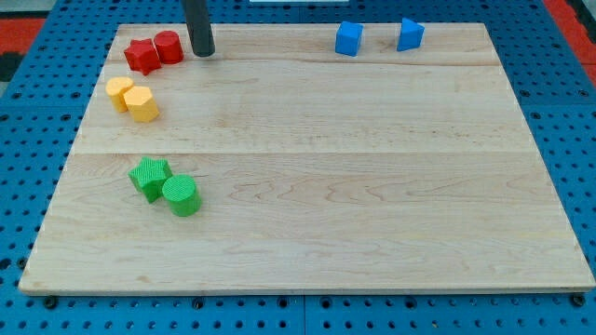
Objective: Point your arm at the green circle
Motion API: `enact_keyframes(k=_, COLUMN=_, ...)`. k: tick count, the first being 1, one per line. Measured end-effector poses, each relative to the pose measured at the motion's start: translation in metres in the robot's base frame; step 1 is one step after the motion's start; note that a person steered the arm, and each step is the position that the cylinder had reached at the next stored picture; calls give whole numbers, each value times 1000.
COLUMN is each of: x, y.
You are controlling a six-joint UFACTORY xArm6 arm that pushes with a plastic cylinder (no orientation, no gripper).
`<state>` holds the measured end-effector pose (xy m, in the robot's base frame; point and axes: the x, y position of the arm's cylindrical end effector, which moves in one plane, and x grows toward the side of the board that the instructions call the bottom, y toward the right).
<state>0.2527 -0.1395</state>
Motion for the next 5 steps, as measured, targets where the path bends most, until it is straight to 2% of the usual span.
enact_keyframes(k=1, x=0, y=1)
enact_keyframes(k=2, x=20, y=29)
enact_keyframes(k=3, x=61, y=55)
enact_keyframes(k=4, x=166, y=79)
enact_keyframes(k=5, x=304, y=103)
